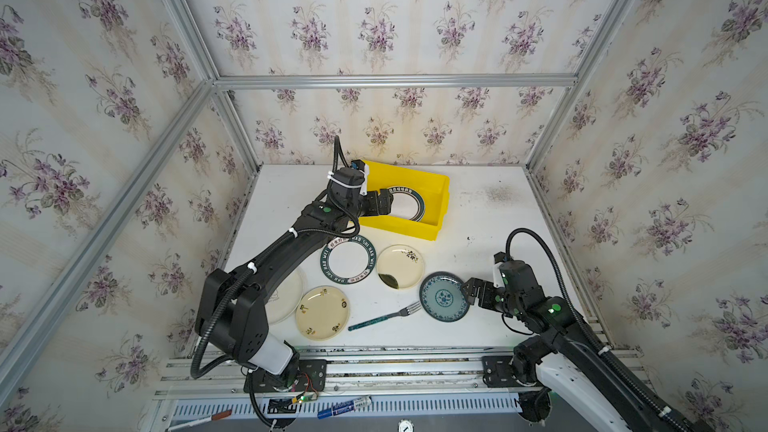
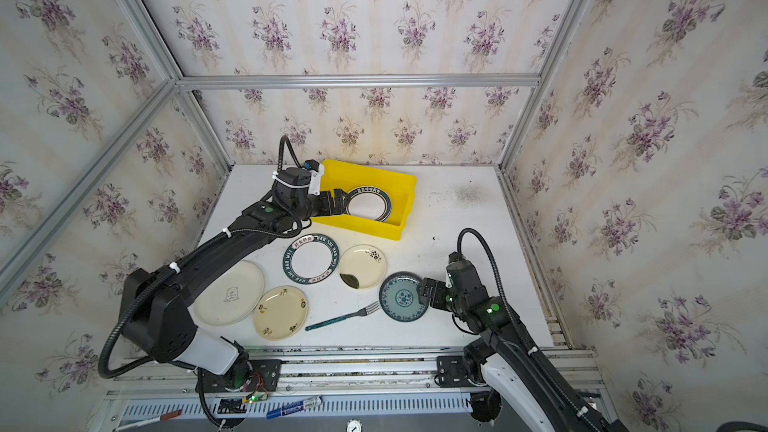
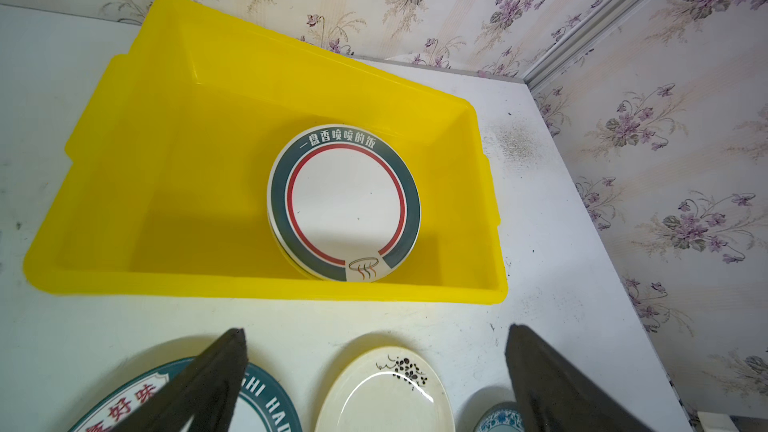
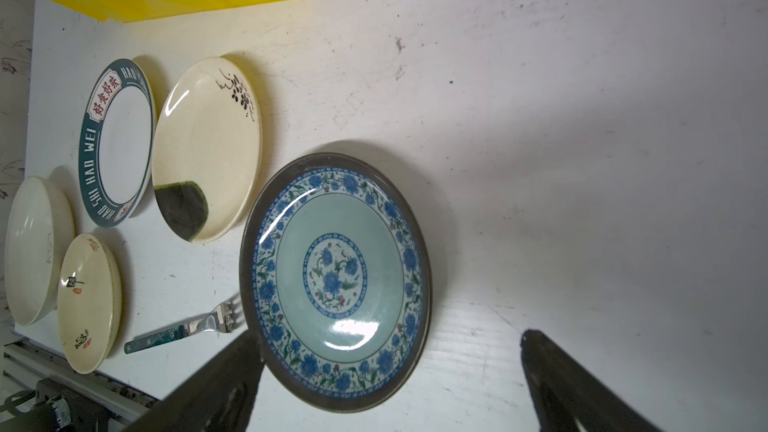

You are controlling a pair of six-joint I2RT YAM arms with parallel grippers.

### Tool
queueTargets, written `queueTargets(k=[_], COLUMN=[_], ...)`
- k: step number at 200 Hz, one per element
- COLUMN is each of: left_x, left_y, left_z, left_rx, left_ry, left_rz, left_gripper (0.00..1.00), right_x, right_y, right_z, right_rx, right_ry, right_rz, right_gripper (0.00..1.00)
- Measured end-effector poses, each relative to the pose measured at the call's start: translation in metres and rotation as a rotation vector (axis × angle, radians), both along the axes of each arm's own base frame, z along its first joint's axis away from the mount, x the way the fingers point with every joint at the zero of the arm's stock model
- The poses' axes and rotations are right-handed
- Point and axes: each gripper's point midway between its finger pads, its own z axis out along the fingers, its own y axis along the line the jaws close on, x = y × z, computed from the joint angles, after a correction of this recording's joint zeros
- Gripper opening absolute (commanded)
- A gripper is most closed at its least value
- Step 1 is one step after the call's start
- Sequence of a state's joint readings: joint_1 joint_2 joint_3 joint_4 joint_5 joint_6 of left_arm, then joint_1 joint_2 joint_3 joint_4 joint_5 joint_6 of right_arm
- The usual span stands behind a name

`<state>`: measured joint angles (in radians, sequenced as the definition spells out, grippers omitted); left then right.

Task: Place the plates into the plastic bin on the countertop
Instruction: 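Withdraw the left gripper toward the robot while the right gripper approaches the blue-floral plate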

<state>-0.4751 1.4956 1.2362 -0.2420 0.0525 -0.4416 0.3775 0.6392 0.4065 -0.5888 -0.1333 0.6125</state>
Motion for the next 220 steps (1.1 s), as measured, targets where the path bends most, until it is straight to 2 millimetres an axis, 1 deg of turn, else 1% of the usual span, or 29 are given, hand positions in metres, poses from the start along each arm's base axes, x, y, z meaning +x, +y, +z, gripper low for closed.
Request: queueTargets(k=[33,61,83,92,114,123,140,165,177,198,220], left_x=[-0.034,-0.058,-0.074,-0.079,-0.093,-0.097,-0.103,-0.110,-0.113,-0.118,-0.126], left_y=[0.015,0.031,0.044,0.051,0.067,0.071,0.075,0.076,0.075,0.077,0.076], left_z=[0.002,-0.001,-0.003,-0.009,-0.035,-0.042,-0.054,-0.065,-0.064,-0.054,-0.057], left_rx=[-0.007,-0.018,-0.016,-0.009,0.026,0.031,0.028,0.019,0.018,0.003,-0.018], left_ry=[-0.013,-0.022,-0.052,-0.060,-0.059,-0.065,-0.072,-0.090,-0.104,-0.158,-0.176], left_rz=[0.016,0.042,0.068,0.083,0.115,0.126,0.127,0.106,0.093,0.078,0.055], left_gripper=[1.00,1.00,1.00,1.00,1.00,1.00,1.00,1.00,1.00,1.00,1.00], right_x=[0.001,0.001,-0.002,-0.002,-0.005,-0.006,-0.009,-0.011,-0.013,-0.015,-0.014], right_y=[0.002,0.001,0.001,0.000,0.000,0.000,0.000,-0.001,-0.002,0.001,0.005], right_z=[0.000,0.001,-0.003,-0.005,-0.012,-0.014,-0.017,-0.022,-0.026,-0.030,-0.034], right_rx=[0.027,0.034,0.034,0.041,0.051,0.057,0.066,0.069,0.070,0.095,0.126], right_ry=[-0.009,-0.014,-0.005,0.001,0.018,0.027,0.043,0.057,0.067,0.076,0.087], right_rz=[0.004,-0.001,-0.003,-0.014,-0.028,-0.035,-0.044,-0.055,-0.062,-0.064,-0.068], right_gripper=[0.99,0.99,0.99,0.99,0.99,0.99,0.99,0.99,0.98,0.95,0.93])
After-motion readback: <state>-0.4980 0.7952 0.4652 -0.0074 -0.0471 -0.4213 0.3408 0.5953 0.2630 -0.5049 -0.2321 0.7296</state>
